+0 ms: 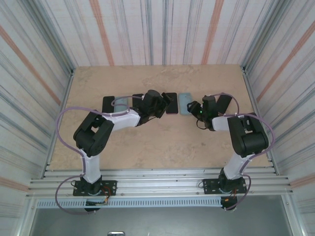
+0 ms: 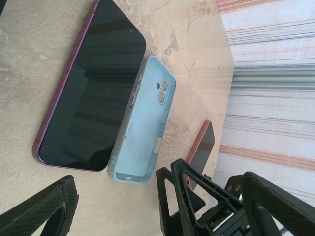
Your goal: Take the phone out of the phone case
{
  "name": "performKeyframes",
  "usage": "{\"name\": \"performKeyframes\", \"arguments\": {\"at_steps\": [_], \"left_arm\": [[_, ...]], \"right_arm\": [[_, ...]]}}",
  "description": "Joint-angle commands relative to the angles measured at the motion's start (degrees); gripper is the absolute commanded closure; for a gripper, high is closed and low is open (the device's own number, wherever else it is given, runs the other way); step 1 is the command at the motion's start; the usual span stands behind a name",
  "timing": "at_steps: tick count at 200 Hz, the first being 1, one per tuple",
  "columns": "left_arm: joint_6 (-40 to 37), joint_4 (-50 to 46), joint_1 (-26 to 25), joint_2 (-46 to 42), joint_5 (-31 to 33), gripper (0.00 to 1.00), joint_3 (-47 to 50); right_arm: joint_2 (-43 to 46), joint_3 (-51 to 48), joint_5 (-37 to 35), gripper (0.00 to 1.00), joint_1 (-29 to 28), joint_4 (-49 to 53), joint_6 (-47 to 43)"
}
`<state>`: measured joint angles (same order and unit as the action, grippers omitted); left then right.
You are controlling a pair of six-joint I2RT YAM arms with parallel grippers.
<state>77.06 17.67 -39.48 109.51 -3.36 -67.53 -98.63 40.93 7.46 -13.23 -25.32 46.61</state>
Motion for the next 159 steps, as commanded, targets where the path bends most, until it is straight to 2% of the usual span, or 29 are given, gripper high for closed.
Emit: {"name": "performKeyframes", "arguments": {"at_steps": [1,25,49,61,69,84,105,111,159], "left_arm": [[-3.74,-1.89,0.63,-4.61,-0.21,0.07,0.81],[-5.61,-2.15,0.89,-6.32,-0.2,0.06,1.26],[-6.72,-1.9,0.81,-6.94,-2.26,0.05,0.91],[-7.16,-1.69,0.72,-7.16,-3.07,0.05,0.88],[-7.53,-1.13,0.44,-7.19,-3.3,0.04,0.91],[-7.6,0.12,0.08,-6.83,-4.21,0.01,0.4],[-7.53,2.23,-0.67,-5.13,-5.78,0.01,-1.43],[-7.62,2.2,-0.89,-4.6,-6.42,0.01,-2.2],[-7.16,3.5,-1.26,-2.81,-8.93,0.01,-4.11]], "right_arm": [[4.1,2.07,-5.21,0.32,-0.87,10.65,-6.95],[7.87,2.34,-9.25,0.28,-0.71,16.37,-9.65],[10.79,3.44,-10.63,0.25,3.55,20.97,-12.92],[11.43,5.53,-11.41,0.14,6.04,24.69,-16.14],[11.29,7.85,-12.94,0.11,7.46,28.19,-18.41],[10.05,11.39,-15.05,0.09,9.95,33.08,-21.63],[7.13,14.48,-14.68,0.07,13.7,35.69,-23.87],[5.86,15.97,-14.22,0.04,14.52,36.87,-24.66],[-3.76,24.2,-14.78,0.02,17.26,40.92,-28.99]]}}
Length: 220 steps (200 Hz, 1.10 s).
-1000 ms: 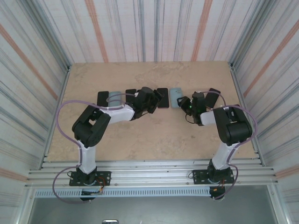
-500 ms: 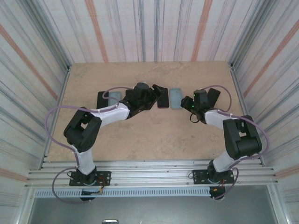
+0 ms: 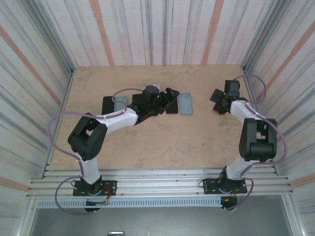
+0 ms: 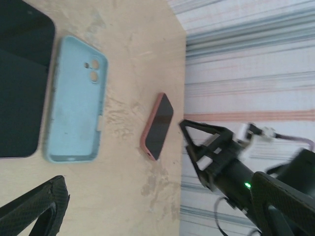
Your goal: Take the phone out of the phone case
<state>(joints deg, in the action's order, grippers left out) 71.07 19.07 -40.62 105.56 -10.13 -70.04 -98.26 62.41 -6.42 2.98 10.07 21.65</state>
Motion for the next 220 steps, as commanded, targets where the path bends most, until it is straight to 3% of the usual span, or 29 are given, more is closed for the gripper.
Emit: {"name": "performKeyframes", "arguments": {"at_steps": [1,83,140,220], "left_arm": [[-1.18,2.1,-0.14,1.14,-2.21,0.01,-1.6],[-0.25,3.62,0.46,2.28,-4.25,0.01,-1.23],[0.12,3.62,0.64,2.9,-5.24,0.01,-2.05],[0.14,2.87,1.27,2.5,-5.46,0.01,-1.85]], "right_arm": [[-4.35,2.89,-0.93,0.02,1.14,5.6,-4.05],[-14.44,11.99,-0.64,0.01,3.36,11.18,-5.5],[-18.71,16.92,2.81,0.05,4.16,15.42,-5.96],[-23.91,21.25,-0.75,0.13,3.01,21.93,-8.43]]}}
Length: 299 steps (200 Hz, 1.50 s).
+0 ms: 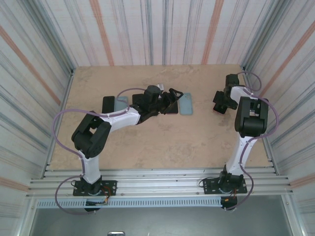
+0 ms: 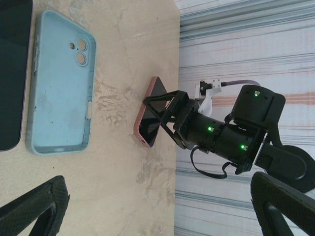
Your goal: Take the phone out of the phone case
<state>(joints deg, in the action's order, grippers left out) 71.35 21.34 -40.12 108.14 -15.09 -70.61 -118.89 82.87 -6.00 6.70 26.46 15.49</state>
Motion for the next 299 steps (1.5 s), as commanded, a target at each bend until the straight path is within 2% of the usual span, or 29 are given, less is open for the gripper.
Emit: {"name": "performKeyframes", "arguments": {"at_steps": [1,23,58,83,114,140,182,228,252,299], "left_arm": [[-0.2,0.57,0.8,-0.1,-0.57,0.01,-1.33],[-0.43,0.23,1.09,-0.21,-0.68,0.01,-1.37],[-0.1,0.28,1.14,0.22,-1.32,0.03,-1.44],[0.16,0.63,1.16,0.17,-1.94,0.05,-1.44],[-0.37,-0.03,1.12,-0.36,-1.93,0.07,-1.77],[-0.18,-0.05,1.09,-0.36,-2.31,0.08,-1.76],[-1.13,-0.16,1.08,-0.65,-2.74,0.1,-1.37],[-5.81,-5.59,1.22,0.47,-4.11,0.13,-5.41],[-6.34,-5.43,1.54,1.74,-5.25,0.17,-7.17],[-13.13,-13.56,1.44,3.55,-5.48,0.25,-14.22]], "right_arm": [[-3.32,0.84,-1.23,0.13,-0.72,5.62,-2.33],[-3.72,0.21,-1.33,0.18,-1.25,5.33,-2.15],[-3.38,0.78,1.36,0.34,-0.55,4.95,-1.65],[-0.49,-0.58,2.06,0.43,-0.17,3.95,-2.08],[4.81,-2.96,-0.56,0.5,-1.32,2.93,-3.66],[8.67,-4.67,-1.74,0.5,-3.14,2.38,-4.65],[16.02,-9.82,2.33,0.52,-5.74,-0.77,-4.86],[25.85,-17.03,13.48,0.5,-10.09,-7.29,-7.86],[30.31,-20.07,19.69,0.47,-12.23,-10.4,-8.69],[35.9,-23.25,25.42,0.47,-16.07,-11.26,-10.23]]}}
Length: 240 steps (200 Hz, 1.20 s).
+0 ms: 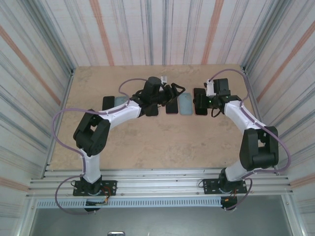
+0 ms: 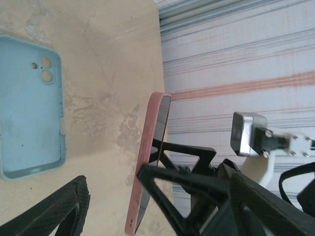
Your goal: Take the phone out of the phone case
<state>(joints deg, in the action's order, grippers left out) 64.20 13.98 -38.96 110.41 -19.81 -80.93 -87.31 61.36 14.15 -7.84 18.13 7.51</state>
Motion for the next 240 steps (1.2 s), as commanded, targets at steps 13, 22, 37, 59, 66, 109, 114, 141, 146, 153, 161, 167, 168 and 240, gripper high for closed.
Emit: {"name": "performKeyframes", "arguments": {"at_steps": [13,22,37,59,66,109,114,141,146,153,161,167,168,240], "left_arm": [[-7.74,-8.2,0.31,1.34,0.13,0.27,-4.98],[-8.62,-9.34,0.36,1.39,0.39,0.29,-5.74],[-9.5,-10.25,0.04,1.79,0.31,0.33,-6.9],[-10.74,-11.77,-0.75,2.57,-0.06,0.41,-8.5],[-10.77,-11.57,-0.94,2.77,-0.3,0.43,-8.55],[-11.45,-11.85,-1.55,3.91,-2.14,0.64,-10.62],[-11.32,-11.77,-1.69,3.93,-2.4,0.65,-10.66],[-9.46,-9.47,-1.65,4.01,-4.15,0.72,-9.89],[-8.98,-9.21,-1.65,3.98,-4.41,0.73,-9.75],[-8.48,-8.45,-1.67,3.94,-4.77,0.76,-9.32],[-7.99,-7.55,-1.65,3.78,-5.18,0.82,-8.88],[-7.74,-7.3,-1.65,3.63,-5.27,0.84,-8.75],[-7.76,-7.3,-1.65,3.56,-5.3,0.84,-8.73],[-4.52,-2.47,0.47,0.07,-6.08,0.9,-5.48]], "right_arm": [[5.84,-2.67,6.29,0.47,-2.38,-3.31,-2.73],[6.55,-2.98,7.01,0.46,-2.82,-3.2,-2.91],[7.68,-3.26,7.7,0.46,-3.64,-2.97,-2.78],[9.01,-3.32,8.75,0.47,-4.36,-3.03,-2.7],[9.28,-3.2,8.97,0.47,-4.59,-2.97,-2.6],[10.99,-2.12,8.33,0.47,-6.57,-2.08,-2.73],[10.96,-1.98,8.39,0.47,-6.61,-1.76,-2.74],[10.93,-0.78,8.85,0.47,-7.06,-0.99,-2.44],[10.93,-0.72,8.86,0.47,-7.23,-0.97,-2.42],[10.81,-0.51,8.88,0.47,-7.33,-0.9,-2.35],[10.65,-0.39,9.2,0.47,-7.37,-0.86,-2.11],[10.5,-0.28,9.44,0.47,-7.37,-0.98,-1.84],[10.54,-0.32,9.46,0.47,-7.37,-0.99,-1.82],[12.03,-2.44,10.79,0.14,-6.55,-2.0,0.84]]}}
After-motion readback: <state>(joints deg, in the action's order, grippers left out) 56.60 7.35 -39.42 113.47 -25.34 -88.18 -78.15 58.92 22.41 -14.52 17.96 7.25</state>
